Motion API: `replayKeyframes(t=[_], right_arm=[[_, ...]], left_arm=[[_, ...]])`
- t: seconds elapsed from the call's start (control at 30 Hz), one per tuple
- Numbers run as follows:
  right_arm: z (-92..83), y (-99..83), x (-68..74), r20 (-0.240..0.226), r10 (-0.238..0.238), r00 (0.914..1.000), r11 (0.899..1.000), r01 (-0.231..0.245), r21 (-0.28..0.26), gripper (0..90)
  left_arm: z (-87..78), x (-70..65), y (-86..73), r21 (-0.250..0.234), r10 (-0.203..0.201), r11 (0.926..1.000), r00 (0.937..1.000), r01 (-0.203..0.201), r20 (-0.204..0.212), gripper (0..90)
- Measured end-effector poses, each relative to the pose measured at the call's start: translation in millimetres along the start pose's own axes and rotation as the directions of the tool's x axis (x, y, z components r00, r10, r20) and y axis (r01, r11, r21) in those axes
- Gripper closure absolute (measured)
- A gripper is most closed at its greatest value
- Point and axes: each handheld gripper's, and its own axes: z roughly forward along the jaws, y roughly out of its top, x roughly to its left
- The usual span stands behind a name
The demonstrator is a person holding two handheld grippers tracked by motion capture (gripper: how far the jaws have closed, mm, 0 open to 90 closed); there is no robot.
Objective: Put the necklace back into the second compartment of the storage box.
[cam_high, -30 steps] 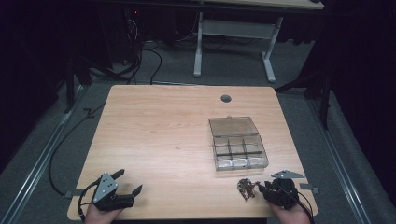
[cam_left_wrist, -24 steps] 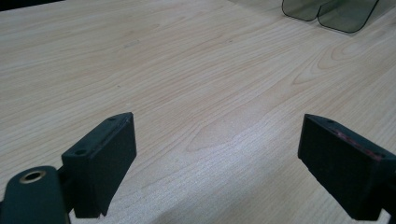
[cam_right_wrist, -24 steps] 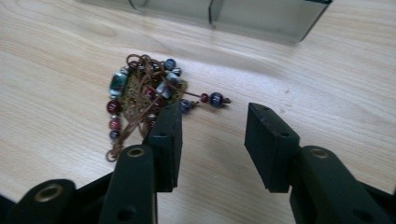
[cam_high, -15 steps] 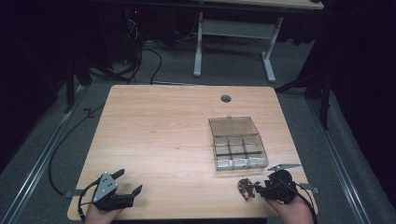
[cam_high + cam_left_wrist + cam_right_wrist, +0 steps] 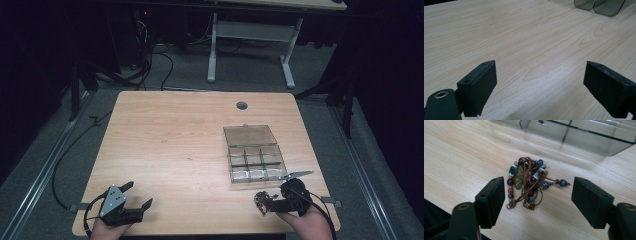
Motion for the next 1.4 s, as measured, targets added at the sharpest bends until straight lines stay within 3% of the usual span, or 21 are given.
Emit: replayKeyframes(t=[0.1, 0.4, 0.7, 0.83, 1.03, 1.2, 1.33, 1.4], right_arm=[[4.0, 0.3, 1.2, 0.003, -0.019, 0.9998, 1.0, 0.019, 0.0, 26.2], [23.9, 1.8, 9.9, 0.025, -0.048, 0.9985, 0.997, 0.046, 0.07, 21.5], [32.8, 3.4, 16.5, 0.058, -0.096, 0.9937, 0.989, 0.088, 0.121, 23.5], [35.7, 4.6, 18.5, 0.066, -0.112, 0.9916, 0.985, 0.102, 0.135, 31.6], [36.9, 8.2, 21.4, 0.054, -0.123, 0.991, 0.983, 0.114, 0.144, 32.4], [41.2, 13.8, 24.8, 0.059, -0.145, 0.9876, 0.976, 0.133, 0.173, 38.0], [40.5, 14.9, 23.4, 0.056, -0.141, 0.9884, 0.975, 0.129, 0.181, 45.0], [39.9, 15.1, 22.1, 0.07, -0.142, 0.9873, 0.975, 0.128, 0.181, 54.5]], left_arm=[[0.1, 0.0, 0.0, 0.001, -0.001, 1.0, 1.0, 0.001, 0.004, 12.0], [0.4, -0.1, 0.0, -0.001, 0.001, 1.0, 1.0, -0.001, 0.006, 12.0], [0.1, 0.0, 0.3, 0.003, 0.006, 1.0, 0.9999, -0.006, 0.012, 12.0], [0.5, -0.2, 0.4, 0.007, 0.012, 0.9999, 0.9998, -0.012, 0.015, 12.0], [0.2, 0.2, 0.1, 0.004, 0.0, 1.0, 0.9999, 0.0, 0.013, 12.0], [0.7, -1.0, 0.1, 0.005, 0.011, 0.9999, 0.9999, -0.011, 0.012, 12.1], [0.5, 0.0, 0.2, 0.007, 0.005, 1.0, 0.9999, -0.005, 0.015, 12.1], [0.7, 0.0, 0.3, 0.005, 0.007, 1.0, 0.9999, -0.007, 0.015, 12.0]])
